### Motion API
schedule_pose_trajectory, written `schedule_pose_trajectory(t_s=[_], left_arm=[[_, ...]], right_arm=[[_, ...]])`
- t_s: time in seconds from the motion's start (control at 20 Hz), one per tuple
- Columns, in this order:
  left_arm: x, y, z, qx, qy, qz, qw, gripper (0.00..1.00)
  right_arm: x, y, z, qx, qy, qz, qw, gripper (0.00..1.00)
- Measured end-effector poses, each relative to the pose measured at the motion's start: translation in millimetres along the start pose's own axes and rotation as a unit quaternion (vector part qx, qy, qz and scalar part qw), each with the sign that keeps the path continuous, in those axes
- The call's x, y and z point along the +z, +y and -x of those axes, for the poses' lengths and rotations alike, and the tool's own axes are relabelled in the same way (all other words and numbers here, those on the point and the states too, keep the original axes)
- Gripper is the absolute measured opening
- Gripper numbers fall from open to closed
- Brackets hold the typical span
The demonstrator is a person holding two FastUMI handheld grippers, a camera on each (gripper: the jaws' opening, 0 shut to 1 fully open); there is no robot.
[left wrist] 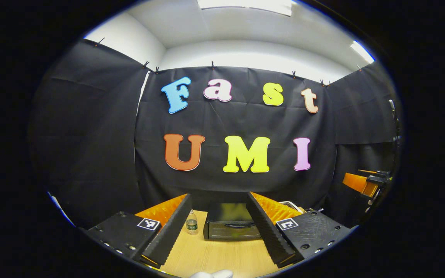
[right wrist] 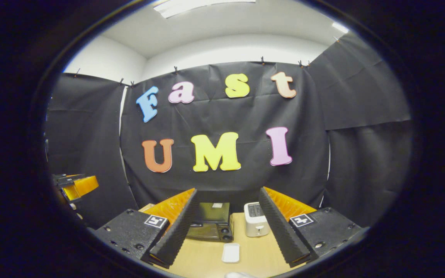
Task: Open the electric oven with the left hand, put the food in, and close the electric oven.
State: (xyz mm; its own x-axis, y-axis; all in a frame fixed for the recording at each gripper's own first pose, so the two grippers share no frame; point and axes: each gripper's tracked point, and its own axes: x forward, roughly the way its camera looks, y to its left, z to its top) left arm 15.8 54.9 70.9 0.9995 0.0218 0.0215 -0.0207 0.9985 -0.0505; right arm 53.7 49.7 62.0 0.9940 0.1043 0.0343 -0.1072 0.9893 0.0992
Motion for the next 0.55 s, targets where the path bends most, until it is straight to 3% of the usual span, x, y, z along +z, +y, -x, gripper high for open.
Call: schedule_pose_trajectory(t_s=[0.05, 0.1, 0.15, 0.2, 0.25, 0.3, 0.55], left_arm=[[0, 2, 0, -0.001, 0.000, -0.001, 1.000, 0.94], [-1, 3, 2, -0.002, 0.001, -0.001, 1.000, 0.84], [-1, 5, 4, -0.003, 0.002, 0.000, 1.000, 0.84], [-1, 6, 5, -0.005, 0.002, 0.000, 1.000, 0.84], [-1, 8, 6, -0.006, 0.001, -0.003, 1.000, 0.94], [-3, 9, 6, -0.007, 0.002, -0.006, 1.000, 0.94], [-3, 13, 7, -0.014, -0.003, -0.019, 1.000, 0.94]], right_arm=[[-1, 3, 3, 0.000, 0.001, 0.003, 1.000, 1.00], [-3, 5, 5, -0.002, 0.002, 0.006, 1.000, 1.00], [-5, 8, 6, -0.003, 0.004, 0.010, 1.000, 0.90], [-5, 11, 8, -0.003, 0.005, 0.012, 1.000, 0.90], [-7, 14, 11, -0.004, 0.006, 0.013, 1.000, 0.90], [-8, 15, 13, -0.005, 0.007, 0.014, 1.000, 1.00], [-3, 22, 18, -0.011, 0.001, 0.015, 1.000, 1.00]])
